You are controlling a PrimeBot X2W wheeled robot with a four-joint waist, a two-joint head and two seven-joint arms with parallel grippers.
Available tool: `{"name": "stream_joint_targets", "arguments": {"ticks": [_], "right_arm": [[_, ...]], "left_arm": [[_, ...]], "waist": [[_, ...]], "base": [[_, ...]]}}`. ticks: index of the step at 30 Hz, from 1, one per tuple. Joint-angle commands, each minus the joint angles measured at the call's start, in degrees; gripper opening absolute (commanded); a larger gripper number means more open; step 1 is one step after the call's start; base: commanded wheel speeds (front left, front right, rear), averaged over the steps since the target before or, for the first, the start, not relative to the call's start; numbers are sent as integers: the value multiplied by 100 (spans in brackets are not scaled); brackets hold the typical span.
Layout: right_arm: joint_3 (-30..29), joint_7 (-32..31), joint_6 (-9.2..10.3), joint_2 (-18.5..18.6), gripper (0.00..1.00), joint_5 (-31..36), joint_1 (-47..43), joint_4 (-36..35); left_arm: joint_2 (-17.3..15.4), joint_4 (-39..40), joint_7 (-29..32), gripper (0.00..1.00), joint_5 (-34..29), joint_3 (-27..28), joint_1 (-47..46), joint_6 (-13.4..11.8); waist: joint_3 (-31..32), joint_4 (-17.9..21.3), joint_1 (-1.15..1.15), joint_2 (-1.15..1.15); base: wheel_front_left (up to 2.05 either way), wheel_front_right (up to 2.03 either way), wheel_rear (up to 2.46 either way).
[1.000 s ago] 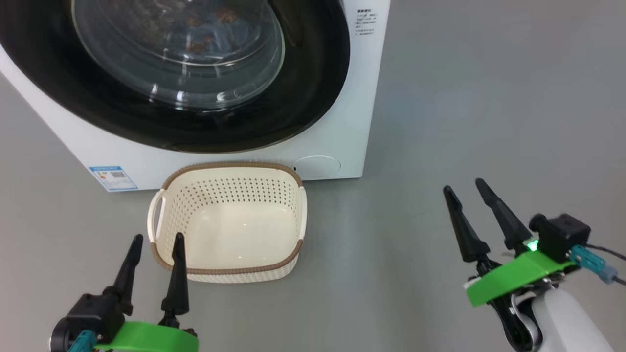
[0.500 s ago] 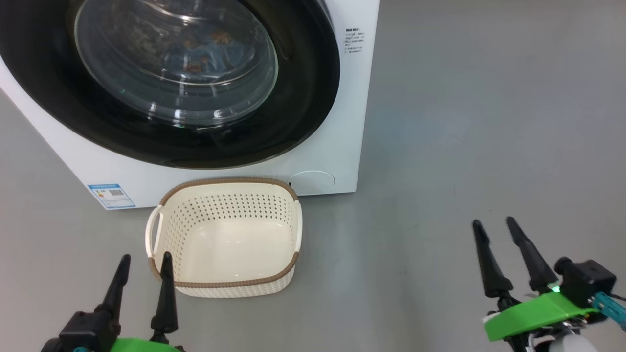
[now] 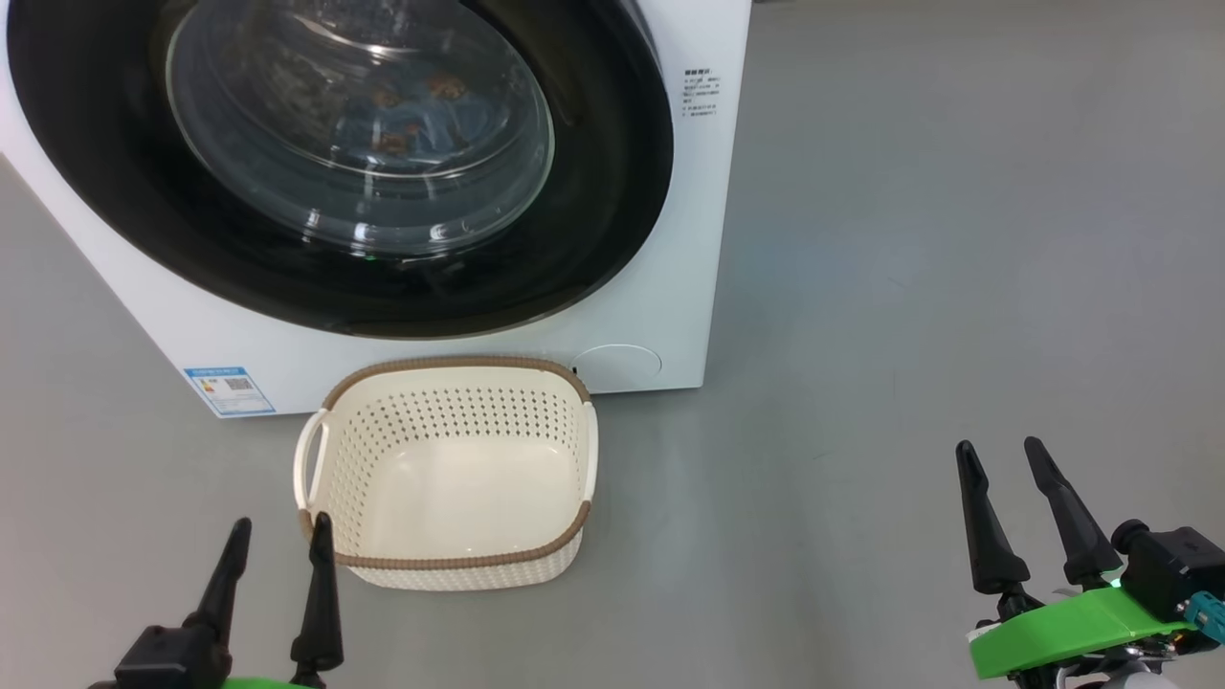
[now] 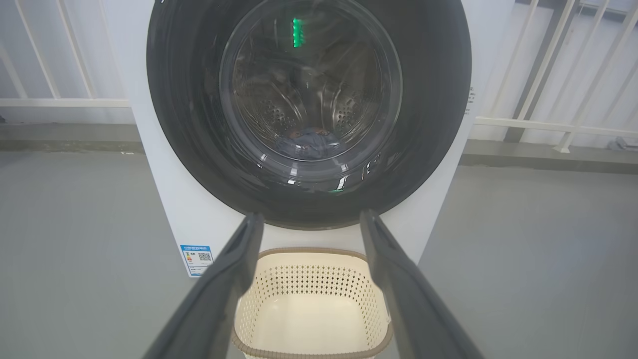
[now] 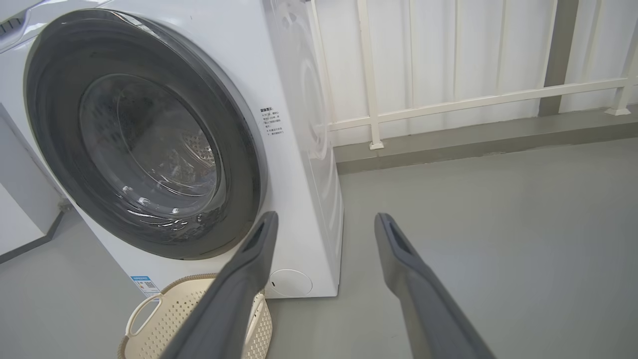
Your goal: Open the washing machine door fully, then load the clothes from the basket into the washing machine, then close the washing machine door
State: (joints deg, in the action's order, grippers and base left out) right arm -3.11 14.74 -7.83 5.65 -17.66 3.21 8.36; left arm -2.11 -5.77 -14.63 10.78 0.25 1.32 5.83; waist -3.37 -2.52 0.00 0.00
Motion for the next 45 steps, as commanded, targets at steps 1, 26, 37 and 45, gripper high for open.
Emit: {"name": "stream_joint_targets", "arguments": {"ticks": [1, 26, 37, 45], "right_arm": [[101, 26, 34, 21, 100, 52, -36, -163], [-22, -9, -1, -157, 0, 130, -237, 254], [-49, -195, 2, -168, 0, -539, -198, 277], [-70, -330, 4, -175, 0, -1024, -157, 300]], "left_arm": [[-76, 102, -37, 100, -55, 187, -31, -5], [69, -264, 9, 0, 16, -20, 142, 3], [56, -315, 195, 0, 732, 37, 68, 18], [47, -353, 329, 0, 1253, 78, 6, 28]], "waist": [[24, -11, 0, 0], [100, -43, 0, 0], [123, -17, 1, 0], [134, 2, 0, 0]], "base": [[0, 0, 0], [0, 0, 0], [0, 0, 0], [0, 0, 0]]}}
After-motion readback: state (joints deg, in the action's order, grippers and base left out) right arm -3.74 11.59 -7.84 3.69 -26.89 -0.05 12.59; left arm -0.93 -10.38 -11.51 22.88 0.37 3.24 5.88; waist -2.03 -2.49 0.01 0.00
